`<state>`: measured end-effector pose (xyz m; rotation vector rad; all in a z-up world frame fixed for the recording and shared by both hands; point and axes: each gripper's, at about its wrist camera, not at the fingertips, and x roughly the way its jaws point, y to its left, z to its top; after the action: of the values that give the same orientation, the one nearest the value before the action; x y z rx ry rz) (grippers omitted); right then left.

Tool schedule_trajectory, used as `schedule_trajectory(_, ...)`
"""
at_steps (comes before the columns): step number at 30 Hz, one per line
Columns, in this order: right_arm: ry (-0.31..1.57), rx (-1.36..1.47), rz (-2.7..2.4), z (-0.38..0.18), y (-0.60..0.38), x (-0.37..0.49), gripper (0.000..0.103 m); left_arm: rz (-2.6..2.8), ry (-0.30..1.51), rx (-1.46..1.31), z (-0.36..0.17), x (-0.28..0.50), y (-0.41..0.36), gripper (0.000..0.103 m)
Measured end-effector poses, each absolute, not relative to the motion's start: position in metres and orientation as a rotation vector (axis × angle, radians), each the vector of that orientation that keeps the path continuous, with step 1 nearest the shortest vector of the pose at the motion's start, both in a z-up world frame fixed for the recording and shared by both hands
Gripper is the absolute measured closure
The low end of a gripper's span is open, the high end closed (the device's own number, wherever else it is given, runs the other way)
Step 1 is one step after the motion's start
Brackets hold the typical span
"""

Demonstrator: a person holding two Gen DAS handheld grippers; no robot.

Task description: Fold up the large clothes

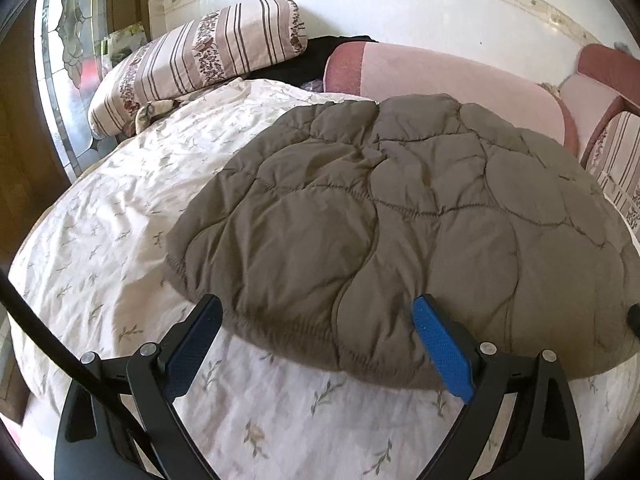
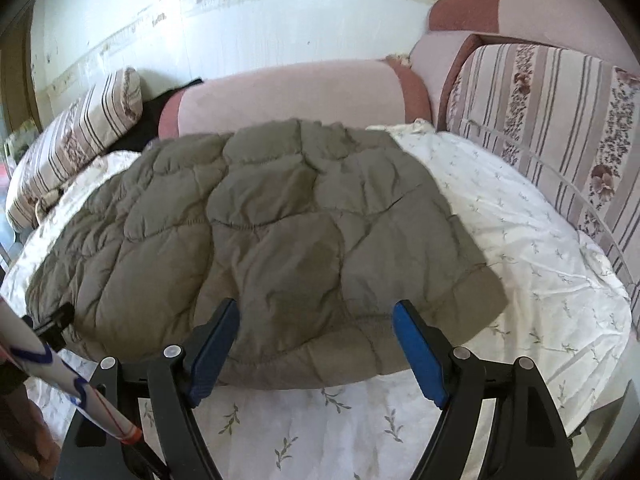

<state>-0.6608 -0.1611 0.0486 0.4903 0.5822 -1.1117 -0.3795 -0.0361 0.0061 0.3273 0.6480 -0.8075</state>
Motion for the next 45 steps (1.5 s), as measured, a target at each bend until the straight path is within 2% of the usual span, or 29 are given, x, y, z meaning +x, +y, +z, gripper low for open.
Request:
schedule_trajectory(3,0.554,0.523,-1.125,0.047,-0.163,-0.675,0.020,-0.822,0.640,0.334,0.015,-0.384,-0.032,0.007)
schedule_trajectory(8,0.478,0.635,-1.196,0.044,-0.186,-0.710,0.022,-0.834,0.497,0.366,0.034,-0.390,-0.023,0.007)
schedule_trajectory(9,0.459,0.660,-1.211,0.043,-0.191,-0.718,0.025,-0.837,0.483,0.367,0.035,-0.388,-0.021,0.007)
schedule_trajectory(11,0.447,0.724,-1.212,0.035,-0.203,-0.731,0.045,-0.846,0.491,0.362,0.033,-0.380,-0.023,0.007)
schedule_trajectory(13,0.432,0.771,-1.212,0.031,-0.209,-0.738,0.049,-0.851,0.517,0.346,0.028,-0.370,-0.027,0.007)
schedule_trajectory(18,0.468,0.719,-1.229,0.031,-0.208,-0.725,0.048,-0.878,0.644,0.322,0.004,-0.352,-0.039,0.007)
schedule_trajectory(21,0.534,0.658,-1.244,0.026,-0.207,-0.709,0.045,-0.878,0.644,0.309,0.001,-0.351,-0.041,0.007)
schedule_trajectory(32,0.530,0.416,-1.140,0.043,-0.162,-0.649,0.043,-0.900,0.623,0.303,0.003,-0.355,-0.040,0.007)
schedule_trajectory(37,0.613,0.430,-1.111,0.025,-0.163,-0.623,0.042,-0.905,0.623,0.303,0.003,-0.355,-0.041,0.007)
schedule_trajectory(45,0.593,0.417,-1.119,0.032,-0.155,-0.628,0.041,-0.904,0.611,0.305,0.004,-0.356,-0.041,0.007)
